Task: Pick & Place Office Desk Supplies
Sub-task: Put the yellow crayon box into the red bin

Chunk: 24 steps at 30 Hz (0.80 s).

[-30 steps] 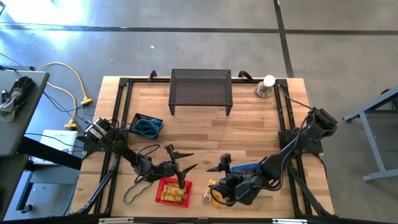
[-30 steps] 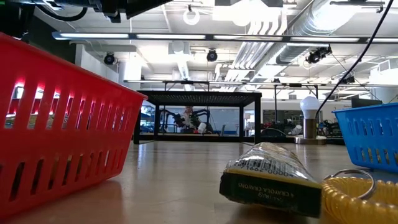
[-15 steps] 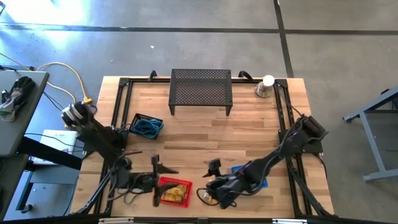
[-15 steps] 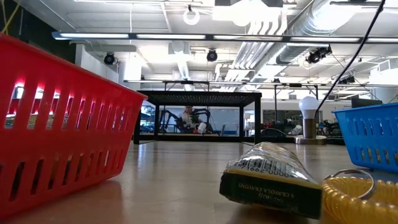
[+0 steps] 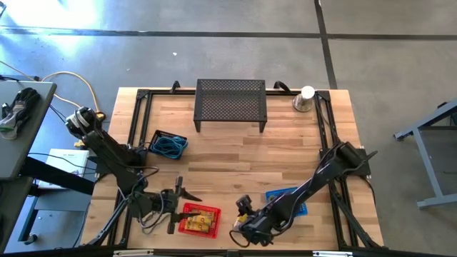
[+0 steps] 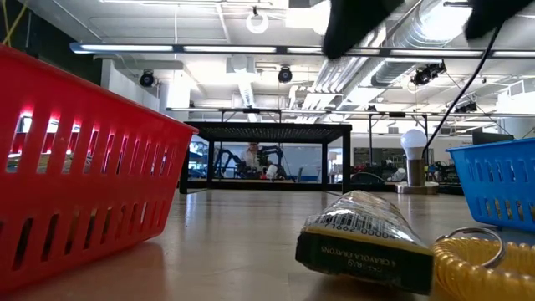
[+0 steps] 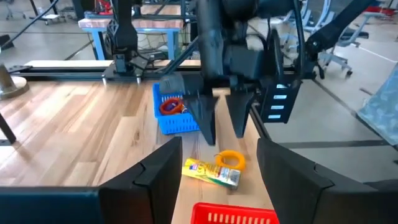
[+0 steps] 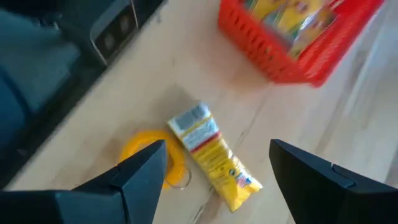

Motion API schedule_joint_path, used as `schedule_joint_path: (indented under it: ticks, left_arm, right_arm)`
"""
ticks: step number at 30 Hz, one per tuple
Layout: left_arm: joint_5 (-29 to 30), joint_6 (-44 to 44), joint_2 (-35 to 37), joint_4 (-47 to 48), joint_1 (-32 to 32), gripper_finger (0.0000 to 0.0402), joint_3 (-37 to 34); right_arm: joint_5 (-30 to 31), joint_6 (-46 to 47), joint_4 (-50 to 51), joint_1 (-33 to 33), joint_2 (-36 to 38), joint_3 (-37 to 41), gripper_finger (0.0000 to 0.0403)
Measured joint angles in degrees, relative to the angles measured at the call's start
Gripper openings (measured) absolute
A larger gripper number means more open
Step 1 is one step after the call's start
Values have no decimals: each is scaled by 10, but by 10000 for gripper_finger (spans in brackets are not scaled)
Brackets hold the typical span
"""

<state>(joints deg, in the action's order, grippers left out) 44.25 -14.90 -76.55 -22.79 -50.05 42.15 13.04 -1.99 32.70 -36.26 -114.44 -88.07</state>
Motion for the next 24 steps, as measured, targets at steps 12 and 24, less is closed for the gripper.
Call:
schedule_joint_path:
  ticks: [12, 24]
  left_arm:
    - [8, -2, -1, -24, 10, 199, 0]
    - [6, -25, -2, -30, 16, 199, 0]
  right_arm:
    - [-51, -58, -12, 11, -31, 0, 263]
    - [-37, -102, 43, 37, -31, 0, 249]
